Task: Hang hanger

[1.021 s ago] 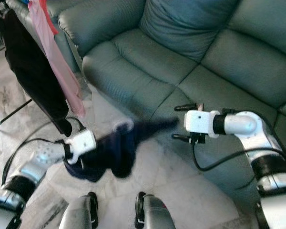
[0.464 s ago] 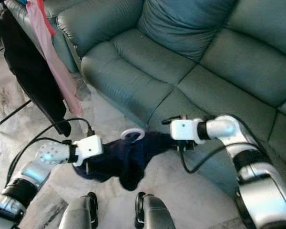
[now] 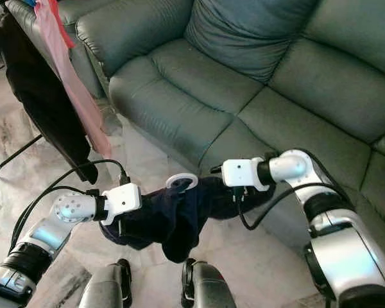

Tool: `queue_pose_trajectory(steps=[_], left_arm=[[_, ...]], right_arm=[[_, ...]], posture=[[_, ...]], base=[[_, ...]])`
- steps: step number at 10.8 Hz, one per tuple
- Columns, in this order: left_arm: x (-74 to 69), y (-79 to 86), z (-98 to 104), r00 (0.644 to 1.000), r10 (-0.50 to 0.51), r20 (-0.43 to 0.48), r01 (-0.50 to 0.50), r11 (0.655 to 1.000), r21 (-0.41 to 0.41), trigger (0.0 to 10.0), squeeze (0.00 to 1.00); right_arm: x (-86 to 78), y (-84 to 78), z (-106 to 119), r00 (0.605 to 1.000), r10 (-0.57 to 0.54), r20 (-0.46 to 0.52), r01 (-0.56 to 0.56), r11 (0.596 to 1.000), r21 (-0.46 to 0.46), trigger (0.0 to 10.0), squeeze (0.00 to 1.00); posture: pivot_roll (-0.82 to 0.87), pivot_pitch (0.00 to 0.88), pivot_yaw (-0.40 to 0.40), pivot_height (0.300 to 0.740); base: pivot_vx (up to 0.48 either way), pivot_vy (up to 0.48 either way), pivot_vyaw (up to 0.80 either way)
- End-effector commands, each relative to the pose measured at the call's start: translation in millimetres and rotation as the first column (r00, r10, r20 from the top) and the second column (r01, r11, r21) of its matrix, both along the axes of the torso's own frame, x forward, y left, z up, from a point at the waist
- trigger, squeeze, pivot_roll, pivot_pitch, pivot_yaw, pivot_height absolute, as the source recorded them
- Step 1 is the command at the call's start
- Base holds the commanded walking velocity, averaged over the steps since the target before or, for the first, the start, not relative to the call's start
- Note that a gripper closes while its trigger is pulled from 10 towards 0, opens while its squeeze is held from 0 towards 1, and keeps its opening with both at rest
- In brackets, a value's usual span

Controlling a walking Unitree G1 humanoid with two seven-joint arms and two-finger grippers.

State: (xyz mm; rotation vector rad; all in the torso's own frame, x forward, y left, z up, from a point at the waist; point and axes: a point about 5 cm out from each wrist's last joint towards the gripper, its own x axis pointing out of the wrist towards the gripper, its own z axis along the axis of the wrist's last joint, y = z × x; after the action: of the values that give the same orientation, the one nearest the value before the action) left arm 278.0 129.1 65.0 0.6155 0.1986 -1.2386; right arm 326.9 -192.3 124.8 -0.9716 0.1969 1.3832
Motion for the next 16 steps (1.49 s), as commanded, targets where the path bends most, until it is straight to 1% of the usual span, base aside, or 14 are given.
queue_pose_trajectory(steps=[1, 4, 5, 6, 8, 11, 12, 13, 14, 15, 16], left_arm=[[-2.7, -4.0, 1.3, 1.0, -0.024, 0.001, 0.024, 1.0, -0.01, 0.0, 0.0], [-2.2, -4.1, 2.8, 1.0, -0.021, 0.0, 0.021, 1.0, -0.011, 0.0, 0.0], [-2.0, -4.0, 2.8, 1.0, -0.019, 0.001, 0.019, 1.0, -0.01, 0.0, 0.0], [0.9, -4.9, 7.6, 1.0, -0.005, 0.021, 0.006, 0.999, -0.039, 0.0, 0.0], [3.1, -5.1, 11.0, 0.999, 0.002, 0.039, -0.001, 0.999, -0.046, 0.0, 0.0], [1.2, -3.9, 9.0, 0.999, 0.014, 0.039, -0.012, 0.999, -0.051, 0.0, 0.0], [2.5, -3.1, 6.1, 0.997, 0.031, 0.068, -0.028, 0.999, -0.041, 0.0, 0.0], [4.7, -4.6, 9.2, 0.994, 0.04, 0.098, -0.035, 0.998, -0.052, 0.0, 0.0], [6.6, -6.0, 12.0, 0.993, 0.047, 0.107, -0.04, 0.997, -0.068, 0.0, 0.0], [12.0, -5.0, 13.7, 0.984, 0.067, 0.167, -0.062, 0.997, -0.036, 5.3, 0.0], [17.2, -3.5, 15.0, 0.973, 0.107, 0.204, -0.097, 0.994, -0.055, 10.0, 1.0]], right_arm=[[-0.5, -4.8, 1.6, 1.0, -0.001, -0.02, 0.001, 1.0, -0.001, 0.0, 0.0], [-3.5, -3.6, -2.5, 0.997, 0.019, -0.069, -0.018, 1.0, 0.01, 0.0, 0.0], [-4.0, -3.0, -3.4, 0.997, 0.022, -0.07, -0.021, 1.0, 0.01, 0.0, 0.0], [-5.0, -2.8, -6.4, 0.996, 0.019, -0.088, -0.018, 1.0, 0.008, 0.0, 0.0], [-6.3, -1.4, -10.1, 0.994, 0.019, -0.111, -0.018, 1.0, 0.006, 0.0, 0.0], [-10.1, 2.5, -19.2, 0.99, 0.019, -0.136, -0.018, 1.0, 0.009, 0.0, 0.0], [-12.2, 4.0, -22.6, 0.989, 0.02, -0.146, -0.017, 1.0, 0.025, 0.0, 0.0], [-14.1, 4.5, -25.1, 0.988, 0.021, -0.155, -0.016, 0.999, 0.035, 0.0, 0.0], [-16.2, 4.0, -28.4, 0.985, 0.013, -0.17, -0.006, 0.999, 0.044, 0.0, 0.0], [-18.6, 2.3, -32.2, 0.984, 0.0, -0.179, 0.008, 0.999, 0.048, 0.0, 0.0], [-20.0, -0.1, -36.8, 0.986, -0.041, -0.164, 0.051, 0.997, 0.057, 0.0, 0.0]], posture=[[-0.04, 0.191, -0.074, 0.74], [-0.04, 0.194, -0.072, 0.74], [-0.04, 0.194, -0.072, 0.74], [-0.03, 0.194, -0.075, 0.74], [-0.02, 0.194, -0.08, 0.74], [-0.01, 0.198, -0.082, 0.74], [-0.02, 0.199, -0.081, 0.74], [-0.02, 0.202, -0.08, 0.74], [-0.02, 0.202, -0.081, 0.74], [-0.02, 0.202, -0.082, 0.74], [-0.02, 0.2, -0.092, 0.74]], base=[[0.0, 0.0, 0.0], [0.0, 0.0, 0.0], [0.0, 0.0, 0.0], [0.0, 0.0, 0.0], [0.0, 0.0, 0.0], [0.0, 0.0, 0.0], [0.0, 0.0, 0.0], [0.0, 0.0, 0.0], [0.0, 0.0, 0.0], [0.0, 0.0, 0.0], [0.0, 0.0, 0.0]])
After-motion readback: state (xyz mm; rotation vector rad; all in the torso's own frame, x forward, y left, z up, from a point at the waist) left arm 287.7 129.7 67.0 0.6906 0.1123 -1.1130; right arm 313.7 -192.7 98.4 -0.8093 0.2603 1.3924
